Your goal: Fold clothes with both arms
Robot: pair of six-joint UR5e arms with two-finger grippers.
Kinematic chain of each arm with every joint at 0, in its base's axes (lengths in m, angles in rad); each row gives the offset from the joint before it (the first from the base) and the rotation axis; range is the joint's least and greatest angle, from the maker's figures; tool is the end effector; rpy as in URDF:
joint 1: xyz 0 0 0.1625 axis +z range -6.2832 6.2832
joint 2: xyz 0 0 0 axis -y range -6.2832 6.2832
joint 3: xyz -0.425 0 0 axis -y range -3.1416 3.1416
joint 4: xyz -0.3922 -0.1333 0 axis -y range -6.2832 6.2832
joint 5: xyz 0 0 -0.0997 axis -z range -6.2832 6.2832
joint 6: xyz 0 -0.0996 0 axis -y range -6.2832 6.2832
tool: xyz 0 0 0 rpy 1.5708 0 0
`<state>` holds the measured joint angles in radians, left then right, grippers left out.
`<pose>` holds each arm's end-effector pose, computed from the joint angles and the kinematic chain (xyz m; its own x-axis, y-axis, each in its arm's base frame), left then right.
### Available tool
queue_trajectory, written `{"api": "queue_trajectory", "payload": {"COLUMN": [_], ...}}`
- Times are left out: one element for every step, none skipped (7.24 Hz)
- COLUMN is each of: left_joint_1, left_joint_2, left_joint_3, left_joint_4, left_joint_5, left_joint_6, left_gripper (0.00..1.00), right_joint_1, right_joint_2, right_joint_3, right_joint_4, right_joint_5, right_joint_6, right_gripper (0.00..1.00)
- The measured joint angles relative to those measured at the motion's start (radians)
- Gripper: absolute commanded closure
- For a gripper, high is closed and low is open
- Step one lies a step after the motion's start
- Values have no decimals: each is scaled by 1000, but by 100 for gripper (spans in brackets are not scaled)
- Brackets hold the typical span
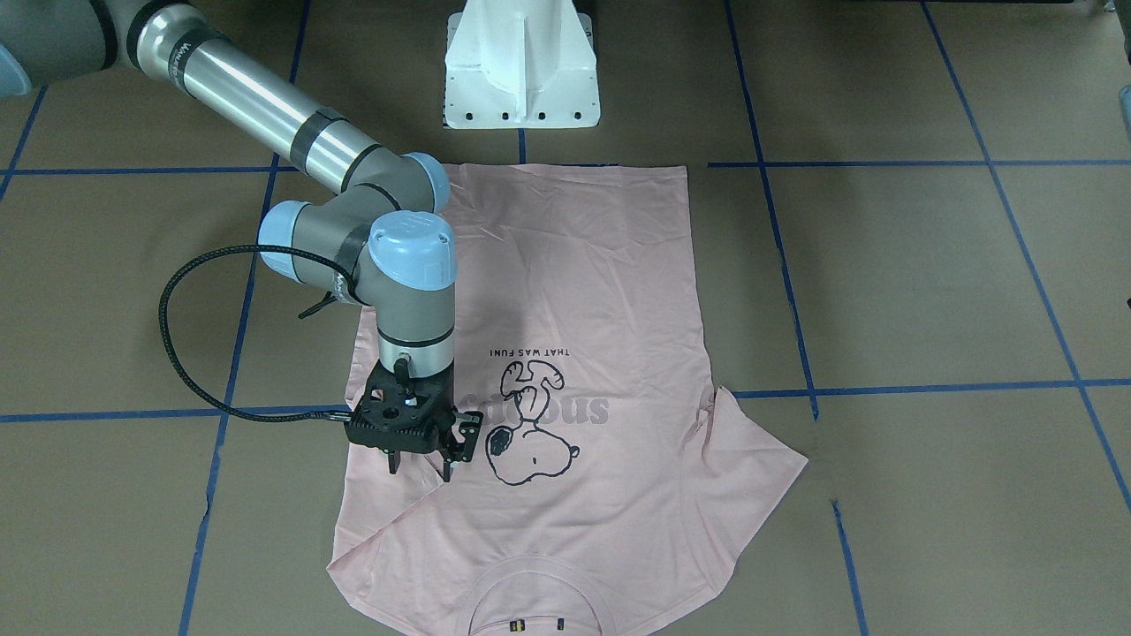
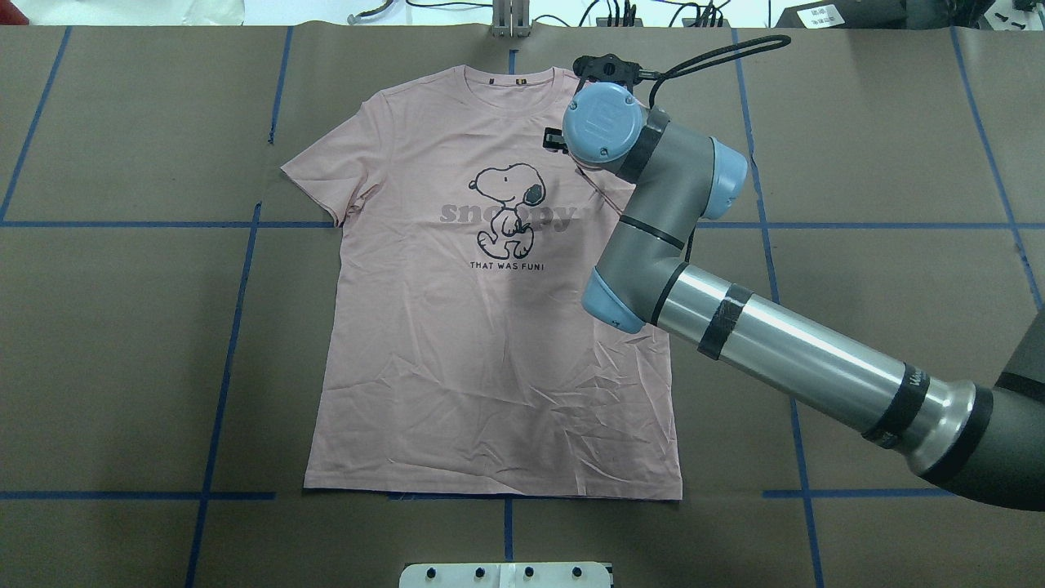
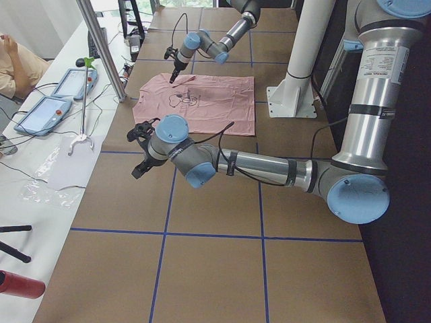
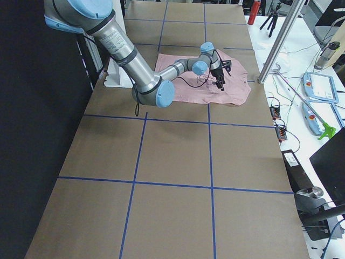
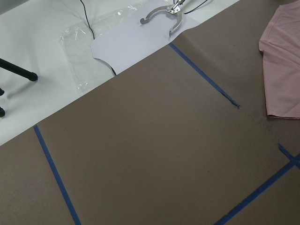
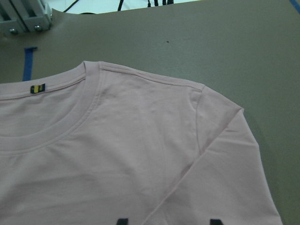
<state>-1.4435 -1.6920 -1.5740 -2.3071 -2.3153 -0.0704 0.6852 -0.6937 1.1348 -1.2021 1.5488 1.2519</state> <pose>0.0060 -0.5649 0.5079 0.6684 0.5561 -0.4940 -0.0358 0.6874 0.7254 -0.5510 -0.6253 0.2633 0.7093 0.1749 0.6829 -0.4451 0.8623 0.2414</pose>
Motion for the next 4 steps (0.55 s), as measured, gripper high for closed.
{"api": "queue_trajectory", "payload": {"left_joint_1": [6, 31, 78, 130], "left_joint_2": [-2, -8, -24, -48], "left_joint_3": [1, 0, -3, -2], "left_joint_4": [0, 1, 1, 1], "left_joint_5": [0, 1, 13, 52], "left_joint_6": [-22, -89, -191, -294], "left_gripper": [0, 1, 8, 14], "right_joint_1": [31, 77, 138, 207], "right_joint_2": [3, -11, -56, -124], "right_joint_3": [7, 25, 71, 134], "right_joint_4": [-3, -4, -3, 0], "right_joint_5": [74, 165, 270, 370], "right_joint_6": [-54, -129, -218, -317], "right_gripper": [0, 0, 0, 0]}}
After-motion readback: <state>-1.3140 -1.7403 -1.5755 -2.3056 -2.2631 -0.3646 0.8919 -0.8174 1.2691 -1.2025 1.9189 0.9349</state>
